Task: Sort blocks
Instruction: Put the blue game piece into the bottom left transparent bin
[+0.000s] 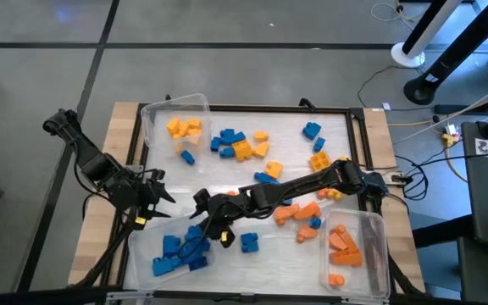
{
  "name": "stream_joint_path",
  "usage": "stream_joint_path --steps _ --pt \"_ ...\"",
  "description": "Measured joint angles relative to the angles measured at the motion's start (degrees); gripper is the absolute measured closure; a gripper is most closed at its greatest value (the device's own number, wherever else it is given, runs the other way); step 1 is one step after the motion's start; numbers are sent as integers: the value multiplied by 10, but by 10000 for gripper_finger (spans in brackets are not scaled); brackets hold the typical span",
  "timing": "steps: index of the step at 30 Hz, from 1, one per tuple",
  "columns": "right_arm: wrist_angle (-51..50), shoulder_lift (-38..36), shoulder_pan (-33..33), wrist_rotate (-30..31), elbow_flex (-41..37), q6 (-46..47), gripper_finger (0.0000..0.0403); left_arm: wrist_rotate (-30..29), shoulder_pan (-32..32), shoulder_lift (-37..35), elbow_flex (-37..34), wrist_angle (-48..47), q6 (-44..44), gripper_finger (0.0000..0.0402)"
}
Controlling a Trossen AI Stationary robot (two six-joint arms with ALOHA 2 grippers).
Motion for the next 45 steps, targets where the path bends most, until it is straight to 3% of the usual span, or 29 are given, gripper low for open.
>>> stream_joint_path --steps 16,25,31,35,42,45 --pt "-66 -29 0 5 0 -60 139 0 0 0 0 1 18 192" --pt "-162 -94 0 154 1 -61 139 0 0 0 0 5 42 192" --pt "-249 -115 0 200 1 -56 139 -1 0 2 0 -2 19 192" --pt "-302 -117 -1 220 0 -40 139 -44 2 4 0 -5 49 192" --pt "-395 -117 -16 221 0 6 139 -56 77 4 0 -22 96 192" --pt "-412 -117 -25 219 0 18 139 -31 129 4 0 -30 132 192"
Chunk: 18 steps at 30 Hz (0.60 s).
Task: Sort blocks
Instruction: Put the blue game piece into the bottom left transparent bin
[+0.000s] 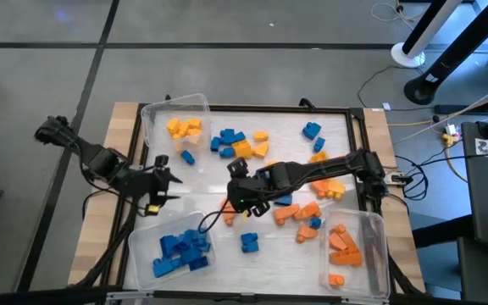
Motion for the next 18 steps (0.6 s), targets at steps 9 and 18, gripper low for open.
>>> stream_joint_path --steps 9,18 --pt "-23 0 -30 0 0 1 139 119 173 16 0 -2 153 192" --pt "-61 0 -56 0 0 19 139 161 317 95 0 -32 312 192"
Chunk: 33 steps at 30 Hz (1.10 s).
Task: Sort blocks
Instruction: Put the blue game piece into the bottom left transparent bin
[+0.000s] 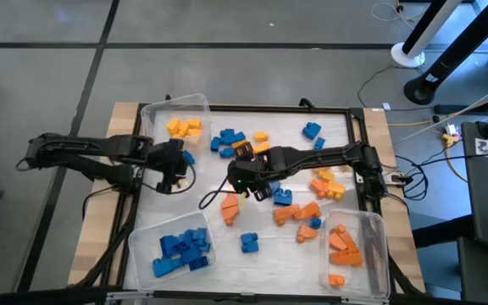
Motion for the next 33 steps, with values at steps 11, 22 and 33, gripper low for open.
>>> stream_joint_path --steps 11,22,33 --pt "-4 0 -2 -10 0 1 139 -7 90 126 0 8 141 192" --pt "1 0 -2 -13 -71 14 139 -38 127 231 2 82 248 192" --pt "-1 0 -2 -30 -155 61 139 -29 140 248 -6 76 241 192"
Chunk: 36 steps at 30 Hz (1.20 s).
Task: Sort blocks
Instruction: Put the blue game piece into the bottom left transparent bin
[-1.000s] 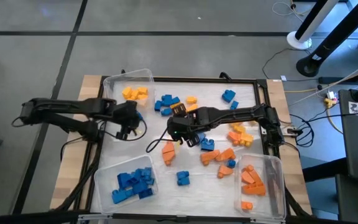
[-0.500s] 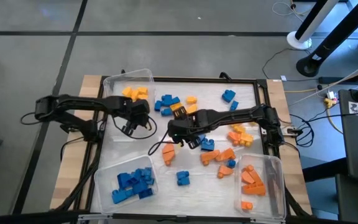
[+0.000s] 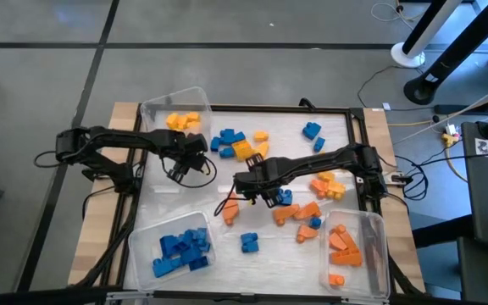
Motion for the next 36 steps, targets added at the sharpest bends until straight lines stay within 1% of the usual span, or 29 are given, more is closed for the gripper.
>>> stream_joint_path --steps 7,15,21,27,31,36 --pt "1 0 0 0 -16 14 139 -4 0 1 -34 23 20 192" --pt "22 0 1 0 -17 15 139 -11 0 1 -61 93 66 192" --pt "23 0 1 0 -17 15 139 -11 15 1 -76 91 67 192" --pt "23 0 1 0 -17 15 139 -11 36 0 -77 91 68 193" --pt "23 0 1 0 -17 15 139 -11 38 0 -77 91 68 220" --pt "23 0 1 0 -17 15 139 -11 38 0 -77 89 68 280"
